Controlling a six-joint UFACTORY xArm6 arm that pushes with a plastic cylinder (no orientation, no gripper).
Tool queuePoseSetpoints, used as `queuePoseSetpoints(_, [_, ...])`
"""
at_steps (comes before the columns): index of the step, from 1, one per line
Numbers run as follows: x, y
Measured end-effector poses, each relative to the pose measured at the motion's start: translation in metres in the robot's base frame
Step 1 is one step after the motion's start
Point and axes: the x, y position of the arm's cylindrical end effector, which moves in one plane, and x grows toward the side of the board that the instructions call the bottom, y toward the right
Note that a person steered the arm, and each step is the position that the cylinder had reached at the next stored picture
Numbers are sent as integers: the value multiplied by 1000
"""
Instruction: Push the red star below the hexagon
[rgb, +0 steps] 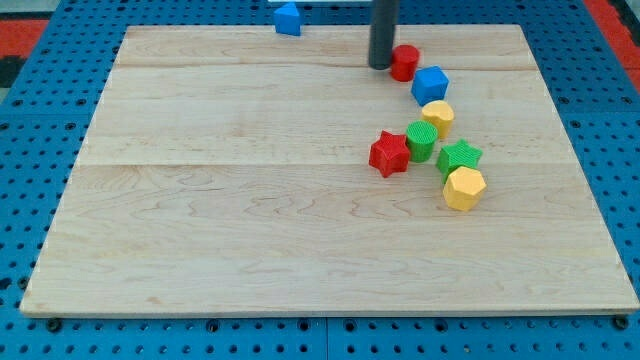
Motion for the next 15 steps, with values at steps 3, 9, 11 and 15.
queuePoseSetpoints(3, [88,-42])
queuePoseSetpoints(9, [153,-51])
queuePoseSetpoints(11, [194,-18])
queuePoseSetpoints(15, [299,50])
